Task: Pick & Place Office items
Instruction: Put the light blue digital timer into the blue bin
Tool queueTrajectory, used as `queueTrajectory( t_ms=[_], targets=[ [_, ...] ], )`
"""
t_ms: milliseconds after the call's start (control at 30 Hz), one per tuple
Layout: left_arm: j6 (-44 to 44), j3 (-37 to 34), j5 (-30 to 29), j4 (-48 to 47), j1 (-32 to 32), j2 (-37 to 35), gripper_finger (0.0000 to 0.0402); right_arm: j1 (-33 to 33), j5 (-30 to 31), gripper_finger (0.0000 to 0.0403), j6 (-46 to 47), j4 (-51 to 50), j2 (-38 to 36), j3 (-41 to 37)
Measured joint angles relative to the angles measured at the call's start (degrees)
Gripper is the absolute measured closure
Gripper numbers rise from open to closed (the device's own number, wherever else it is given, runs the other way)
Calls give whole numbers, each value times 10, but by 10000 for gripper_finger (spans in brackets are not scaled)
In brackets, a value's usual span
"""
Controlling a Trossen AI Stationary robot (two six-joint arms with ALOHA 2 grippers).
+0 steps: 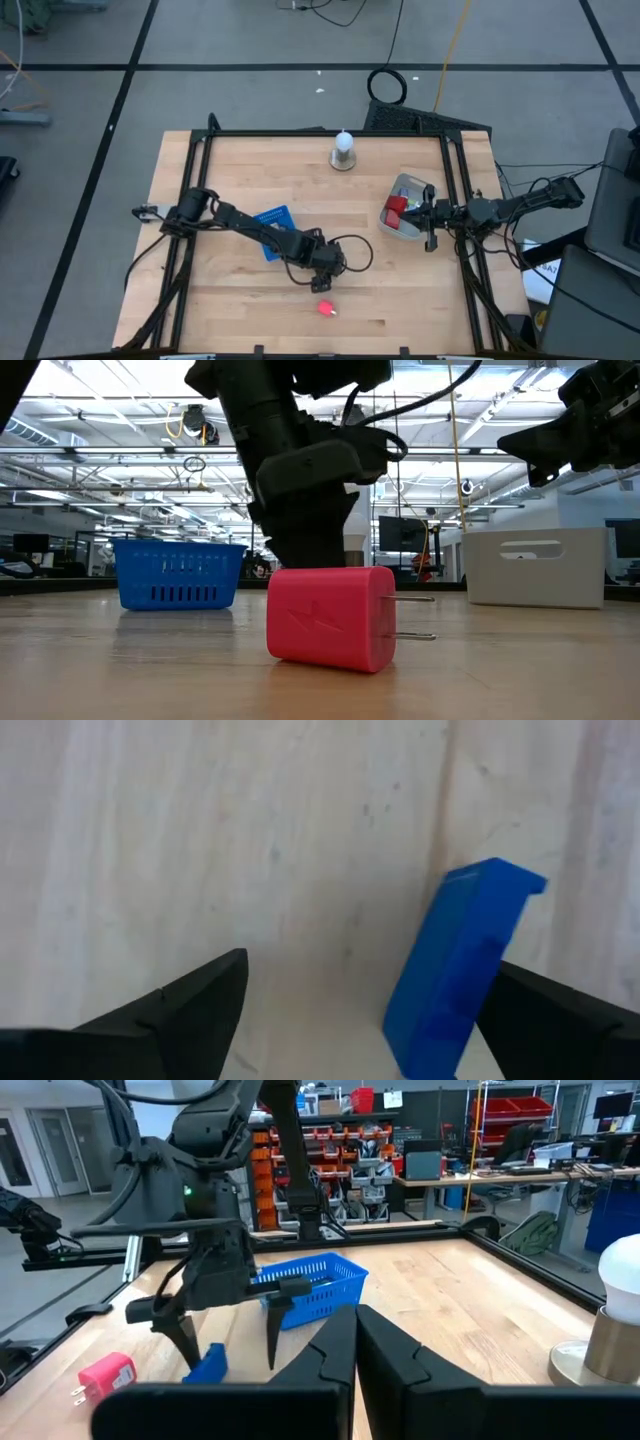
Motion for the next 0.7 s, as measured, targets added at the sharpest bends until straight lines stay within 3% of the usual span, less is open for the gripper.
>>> queueTrajectory(
  t_ms=[200, 333, 467, 667, 700],
  targets=[
    [47, 0, -2, 0, -1, 0, 75, 0, 0, 402, 0, 0, 0, 0],
    [81, 0, 3, 1, -2, 0, 122, 0, 0, 402, 0, 0, 0, 0],
    [107, 0, 27, 3, -3, 0, 192, 0, 0, 402, 0, 0, 0, 0],
    [124, 0, 74, 23, -3, 0, 345, 0, 0, 402, 0, 0, 0, 0],
    [129, 0, 86, 28, -3, -1, 353, 0, 0, 402, 0, -1, 0, 0]
  ],
)
